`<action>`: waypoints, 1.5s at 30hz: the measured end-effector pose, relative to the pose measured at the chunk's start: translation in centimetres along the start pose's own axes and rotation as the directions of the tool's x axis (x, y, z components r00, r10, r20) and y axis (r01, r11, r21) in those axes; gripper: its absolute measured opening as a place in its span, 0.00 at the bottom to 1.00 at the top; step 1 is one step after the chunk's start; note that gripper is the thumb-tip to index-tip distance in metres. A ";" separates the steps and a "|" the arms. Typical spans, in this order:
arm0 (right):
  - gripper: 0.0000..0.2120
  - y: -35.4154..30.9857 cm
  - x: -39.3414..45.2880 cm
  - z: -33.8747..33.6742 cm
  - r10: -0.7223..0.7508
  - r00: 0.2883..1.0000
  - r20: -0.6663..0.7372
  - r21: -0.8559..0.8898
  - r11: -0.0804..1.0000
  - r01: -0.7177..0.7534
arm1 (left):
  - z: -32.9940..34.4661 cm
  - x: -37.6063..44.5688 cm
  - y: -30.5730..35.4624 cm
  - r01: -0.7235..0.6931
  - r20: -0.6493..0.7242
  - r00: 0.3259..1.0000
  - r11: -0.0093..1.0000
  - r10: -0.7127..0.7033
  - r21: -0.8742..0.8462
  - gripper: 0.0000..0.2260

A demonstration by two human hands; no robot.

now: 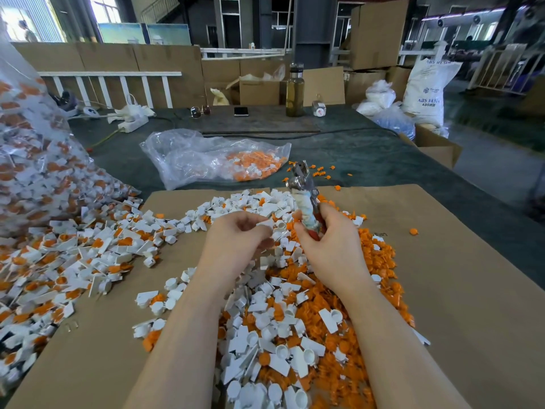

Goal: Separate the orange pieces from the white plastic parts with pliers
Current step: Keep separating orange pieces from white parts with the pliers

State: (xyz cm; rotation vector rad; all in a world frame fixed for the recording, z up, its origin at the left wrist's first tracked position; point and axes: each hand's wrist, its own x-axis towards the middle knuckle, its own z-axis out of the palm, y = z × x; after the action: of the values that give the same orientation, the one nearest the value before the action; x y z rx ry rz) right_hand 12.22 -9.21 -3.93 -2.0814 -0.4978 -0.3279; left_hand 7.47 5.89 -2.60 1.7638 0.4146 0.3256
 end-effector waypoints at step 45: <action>0.08 -0.6 -0.5 0.4 -0.008 0.994 -0.108 -0.047 0.999 0.003 | 1.3 -1.4 1.5 -0.140 -0.051 0.989 0.990 0.142 0.034 0.08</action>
State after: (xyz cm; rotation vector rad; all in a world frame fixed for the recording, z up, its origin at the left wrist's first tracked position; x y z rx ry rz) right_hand 11.49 -8.70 -3.86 -2.0955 -0.4346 -0.4567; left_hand 6.96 3.84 -1.48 1.8212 0.3350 0.4699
